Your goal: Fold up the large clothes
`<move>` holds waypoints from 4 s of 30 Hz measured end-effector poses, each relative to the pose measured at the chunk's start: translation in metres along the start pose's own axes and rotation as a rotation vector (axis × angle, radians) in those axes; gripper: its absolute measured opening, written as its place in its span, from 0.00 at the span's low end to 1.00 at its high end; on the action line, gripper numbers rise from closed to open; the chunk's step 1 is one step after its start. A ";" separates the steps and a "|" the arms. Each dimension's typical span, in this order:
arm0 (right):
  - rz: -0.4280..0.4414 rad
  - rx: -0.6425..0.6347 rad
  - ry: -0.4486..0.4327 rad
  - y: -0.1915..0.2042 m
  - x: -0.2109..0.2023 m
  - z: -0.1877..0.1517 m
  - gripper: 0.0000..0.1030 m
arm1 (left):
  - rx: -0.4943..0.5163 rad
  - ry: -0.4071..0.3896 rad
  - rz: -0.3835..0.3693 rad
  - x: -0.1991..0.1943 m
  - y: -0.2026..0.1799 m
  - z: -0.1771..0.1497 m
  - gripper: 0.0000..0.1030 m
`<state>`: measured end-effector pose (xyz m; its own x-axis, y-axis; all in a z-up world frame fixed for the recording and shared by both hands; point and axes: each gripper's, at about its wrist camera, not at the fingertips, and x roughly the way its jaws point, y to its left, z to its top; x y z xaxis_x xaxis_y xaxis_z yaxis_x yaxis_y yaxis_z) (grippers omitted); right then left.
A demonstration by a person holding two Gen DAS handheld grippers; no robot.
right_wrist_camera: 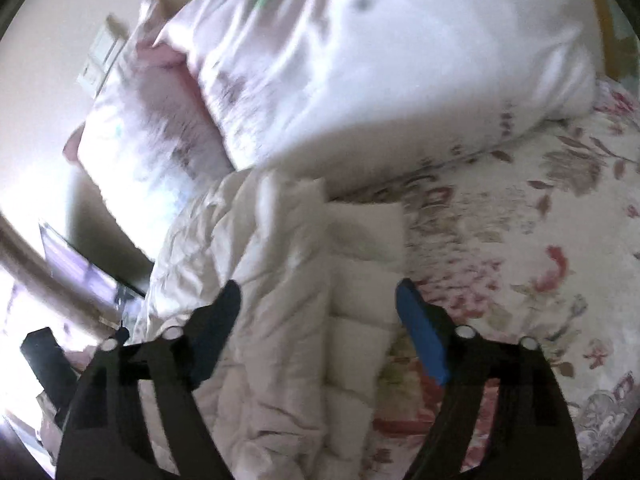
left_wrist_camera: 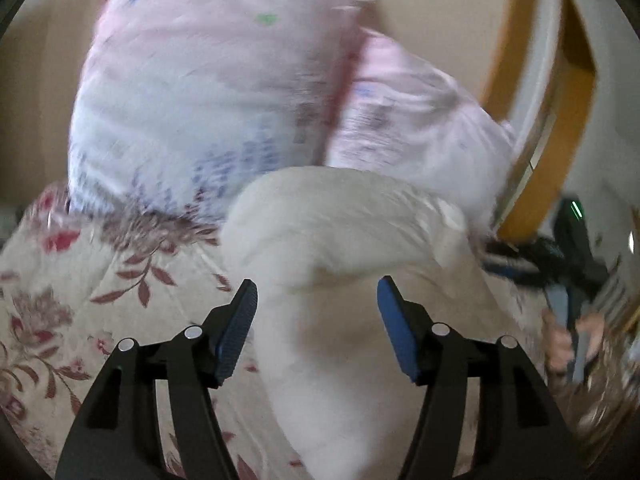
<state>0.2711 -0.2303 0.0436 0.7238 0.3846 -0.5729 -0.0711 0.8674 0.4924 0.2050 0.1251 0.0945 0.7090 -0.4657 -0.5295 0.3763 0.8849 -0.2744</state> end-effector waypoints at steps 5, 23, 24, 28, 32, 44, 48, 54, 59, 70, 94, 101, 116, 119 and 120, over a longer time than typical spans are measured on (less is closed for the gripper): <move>-0.003 -0.043 0.081 0.011 0.032 -0.012 0.31 | 0.202 0.041 0.067 0.005 -0.050 -0.016 0.62; -0.191 0.042 0.061 -0.026 0.055 -0.026 0.41 | 0.176 0.191 0.053 0.057 -0.058 -0.044 0.63; -0.209 0.032 0.047 -0.025 0.047 -0.028 0.48 | 0.177 0.192 0.057 0.056 -0.058 -0.043 0.63; -0.210 -0.067 -0.042 -0.004 0.001 -0.048 0.49 | 0.178 0.194 0.064 0.053 -0.058 -0.041 0.64; -0.167 -0.168 -0.093 0.021 -0.034 -0.078 0.48 | 0.176 0.195 0.069 0.052 -0.057 -0.041 0.64; -0.226 -0.207 0.070 0.011 0.005 -0.120 0.40 | 0.167 0.186 0.063 0.048 -0.060 -0.044 0.67; -0.204 -0.185 0.076 0.005 0.006 -0.117 0.43 | 0.131 0.161 0.047 0.036 -0.058 -0.044 0.75; -0.249 -0.213 -0.028 0.021 -0.031 -0.125 0.88 | 0.049 0.044 0.091 -0.011 -0.050 -0.049 0.99; -0.280 -0.232 -0.097 0.031 -0.060 -0.136 0.98 | -0.005 0.029 0.141 -0.035 -0.039 -0.060 0.99; -0.333 -0.248 -0.036 0.037 -0.065 -0.173 0.98 | -0.056 0.146 0.236 -0.042 -0.032 -0.100 0.99; -0.458 -0.292 0.135 0.038 -0.034 -0.210 0.98 | 0.004 0.343 0.304 -0.017 -0.046 -0.125 0.99; -0.457 -0.298 0.141 0.039 -0.032 -0.211 0.98 | 0.003 0.348 0.306 -0.016 -0.045 -0.126 0.99; -0.457 -0.296 0.142 0.039 -0.031 -0.211 0.98 | -0.004 0.350 0.306 -0.014 -0.042 -0.127 0.99; -0.457 -0.297 0.143 0.039 -0.031 -0.212 0.98 | -0.004 0.350 0.306 -0.014 -0.043 -0.127 0.99; -0.457 -0.298 0.143 0.039 -0.030 -0.211 0.98 | -0.004 0.350 0.306 -0.014 -0.043 -0.127 0.99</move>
<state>0.1011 -0.1413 -0.0581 0.6274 -0.0304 -0.7781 0.0222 0.9995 -0.0211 0.1031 0.0945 0.0114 0.5427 -0.1541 -0.8257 0.1781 0.9818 -0.0662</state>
